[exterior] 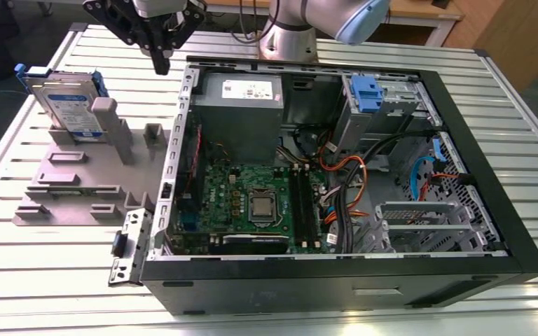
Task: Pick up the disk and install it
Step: 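Reach for the disk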
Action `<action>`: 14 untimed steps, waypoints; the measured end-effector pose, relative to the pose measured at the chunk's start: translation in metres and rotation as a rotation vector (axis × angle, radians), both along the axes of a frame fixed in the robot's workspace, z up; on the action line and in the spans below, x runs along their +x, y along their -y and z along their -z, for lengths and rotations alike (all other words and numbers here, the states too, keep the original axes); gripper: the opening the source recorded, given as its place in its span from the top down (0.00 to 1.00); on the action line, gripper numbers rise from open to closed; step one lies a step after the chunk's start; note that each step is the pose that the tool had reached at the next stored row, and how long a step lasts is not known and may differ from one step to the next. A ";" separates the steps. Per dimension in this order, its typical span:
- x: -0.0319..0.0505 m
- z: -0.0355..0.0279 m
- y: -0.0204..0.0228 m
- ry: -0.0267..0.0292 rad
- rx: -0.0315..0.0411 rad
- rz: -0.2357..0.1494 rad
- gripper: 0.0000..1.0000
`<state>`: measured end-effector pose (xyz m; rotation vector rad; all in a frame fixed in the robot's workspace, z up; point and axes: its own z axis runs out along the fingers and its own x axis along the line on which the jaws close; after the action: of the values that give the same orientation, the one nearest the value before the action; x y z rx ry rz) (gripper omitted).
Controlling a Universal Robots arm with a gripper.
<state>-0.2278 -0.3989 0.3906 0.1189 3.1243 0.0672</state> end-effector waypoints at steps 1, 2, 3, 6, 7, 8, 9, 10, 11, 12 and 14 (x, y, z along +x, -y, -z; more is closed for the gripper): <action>-0.0013 0.0000 0.0000 0.0000 -0.0001 0.000 0.89; -0.0026 0.0000 0.0000 -0.0001 0.0000 0.000 0.89; -0.0038 0.0000 0.0000 -0.0001 -0.0001 0.000 0.89; -0.0061 0.0000 0.0000 0.0000 0.0000 0.000 0.89; -0.0063 0.0000 0.0000 0.0000 0.0001 0.000 0.89; -0.0063 0.0000 0.0000 -0.0001 0.0000 0.000 0.89; -0.0065 0.0000 0.0000 -0.0001 0.0000 0.000 0.89; -0.0065 0.0000 0.0000 -0.0001 -0.0001 0.000 0.89; -0.0065 0.0000 0.0000 0.0000 0.0000 0.000 0.89; -0.0065 0.0000 0.0000 0.0000 0.0000 0.000 0.89; -0.0067 0.0000 0.0000 -0.0001 0.0000 0.000 0.89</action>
<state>-0.2346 -0.3989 0.3906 0.1189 3.1244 0.0671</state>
